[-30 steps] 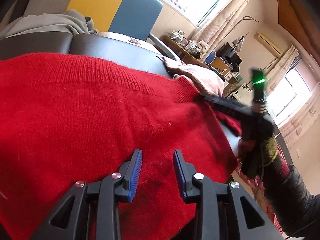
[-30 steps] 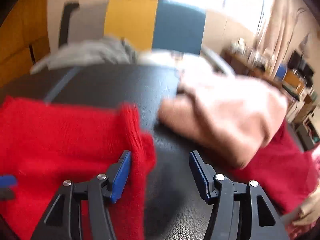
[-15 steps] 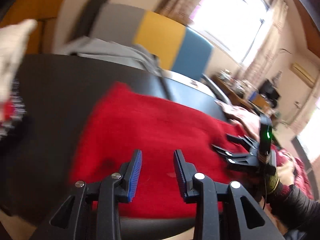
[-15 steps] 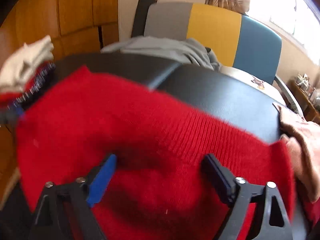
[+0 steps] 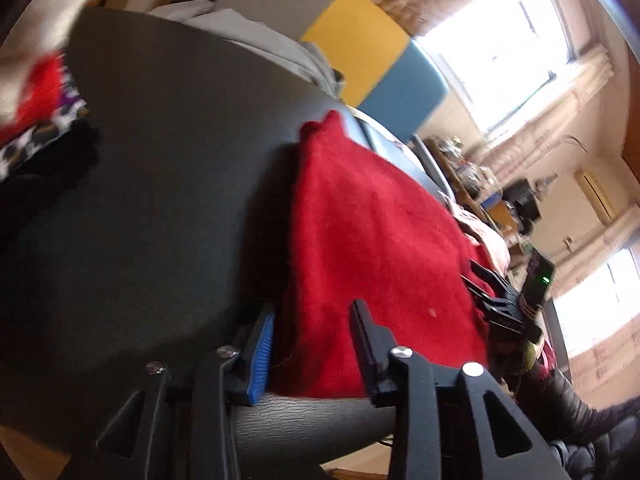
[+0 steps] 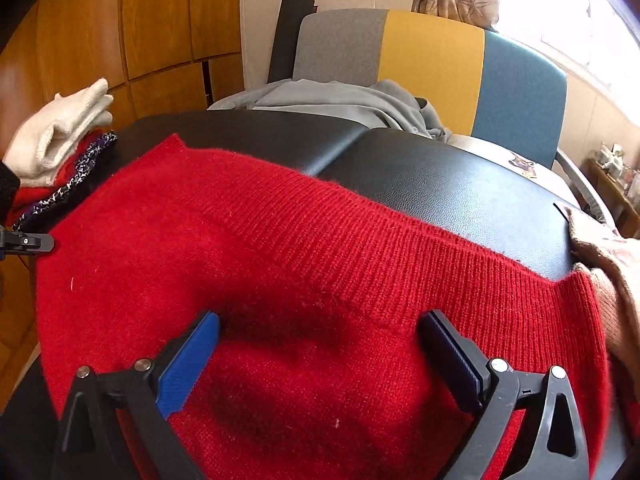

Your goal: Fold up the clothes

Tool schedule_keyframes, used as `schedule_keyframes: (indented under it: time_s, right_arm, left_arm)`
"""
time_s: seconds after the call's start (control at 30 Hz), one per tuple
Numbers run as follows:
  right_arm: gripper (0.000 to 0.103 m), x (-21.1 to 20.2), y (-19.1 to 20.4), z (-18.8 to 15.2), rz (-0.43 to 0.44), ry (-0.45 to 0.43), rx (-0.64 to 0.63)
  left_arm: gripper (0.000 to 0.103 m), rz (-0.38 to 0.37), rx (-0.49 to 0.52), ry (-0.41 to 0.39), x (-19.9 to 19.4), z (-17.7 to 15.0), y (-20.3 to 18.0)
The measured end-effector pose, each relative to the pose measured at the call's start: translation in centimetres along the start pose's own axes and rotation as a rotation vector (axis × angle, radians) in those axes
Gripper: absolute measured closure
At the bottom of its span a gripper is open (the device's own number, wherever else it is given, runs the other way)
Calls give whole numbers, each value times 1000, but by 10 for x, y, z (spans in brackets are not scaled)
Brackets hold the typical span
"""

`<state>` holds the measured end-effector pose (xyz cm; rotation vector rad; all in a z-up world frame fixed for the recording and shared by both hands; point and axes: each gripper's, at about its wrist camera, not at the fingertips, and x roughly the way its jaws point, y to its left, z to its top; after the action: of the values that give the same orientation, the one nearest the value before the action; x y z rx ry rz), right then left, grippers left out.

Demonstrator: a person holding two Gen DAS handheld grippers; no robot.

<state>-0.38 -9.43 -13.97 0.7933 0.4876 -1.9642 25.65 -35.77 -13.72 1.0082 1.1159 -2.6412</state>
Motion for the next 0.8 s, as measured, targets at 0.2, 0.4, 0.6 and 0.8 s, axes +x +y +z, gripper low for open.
schedule_keyframes:
  time_s: [0.2, 0.4, 0.6, 0.8]
  right_arm:
    - [0, 2, 1, 0, -9, -1, -8]
    - [0, 2, 2, 0, -10, -2, -12]
    - [0, 1, 2, 0, -7, -5, -8]
    - [0, 1, 2, 0, 2, -5, 0]
  left_arm:
    - [99, 171, 181, 113, -2, -23, -15]
    - [95, 219, 161, 105, -3, -23, -18]
    - [84, 220, 129, -41, -24, 9, -39]
    - [81, 189, 251, -55, 6, 47, -74]
